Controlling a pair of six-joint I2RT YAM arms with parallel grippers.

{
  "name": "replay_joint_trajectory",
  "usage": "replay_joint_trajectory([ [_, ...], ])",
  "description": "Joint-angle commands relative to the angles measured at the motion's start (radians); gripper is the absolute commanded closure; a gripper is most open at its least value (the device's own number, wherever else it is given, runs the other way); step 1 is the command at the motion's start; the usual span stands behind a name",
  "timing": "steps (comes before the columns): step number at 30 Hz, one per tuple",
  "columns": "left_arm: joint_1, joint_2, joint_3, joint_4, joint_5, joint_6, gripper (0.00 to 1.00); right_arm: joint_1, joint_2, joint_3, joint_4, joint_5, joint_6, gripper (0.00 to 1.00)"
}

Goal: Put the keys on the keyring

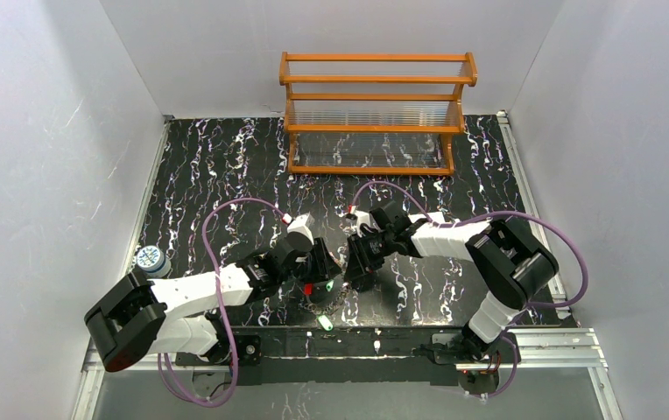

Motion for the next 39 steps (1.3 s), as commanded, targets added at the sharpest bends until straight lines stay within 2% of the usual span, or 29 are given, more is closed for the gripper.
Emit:
replay_joint_trajectory([
  [1,-0.006,-0.028,-0.006,-0.019,-0.023,0.011,0.62,-0.002,-0.021,-0.004,0.052,-0.068,-0.022,0.67],
  [5,-0.005,-0.028,-0.013,-0.018,-0.025,0.008,0.63,-0.002,-0.059,-0.011,0.066,-0.097,-0.02,0.67],
  [8,-0.006,-0.028,-0.017,-0.017,-0.025,0.007,0.63,-0.001,-0.079,-0.011,0.063,-0.062,-0.017,0.6],
  [11,-0.005,-0.029,-0.017,-0.017,-0.025,0.005,0.63,-0.002,-0.073,-0.005,0.057,-0.04,-0.017,0.6],
  [20,-0.005,-0.028,-0.019,-0.017,-0.023,0.004,0.63,-0.008,0.003,0.03,0.022,-0.035,-0.018,0.75],
  [25,-0.006,-0.03,-0.021,-0.018,-0.023,0.003,0.63,-0.007,0.015,0.037,0.019,-0.057,-0.023,0.78],
  [29,-0.005,-0.036,-0.018,-0.027,-0.026,0.012,0.63,-0.008,0.002,0.041,0.011,-0.056,-0.021,0.92],
  [32,-0.005,-0.046,-0.016,-0.033,-0.03,0.031,0.63,-0.008,-0.025,0.052,0.001,-0.055,-0.017,0.98],
  [39,-0.006,-0.115,0.002,-0.048,-0.036,0.166,0.63,-0.008,-0.104,0.1,-0.092,-0.039,-0.014,0.99],
])
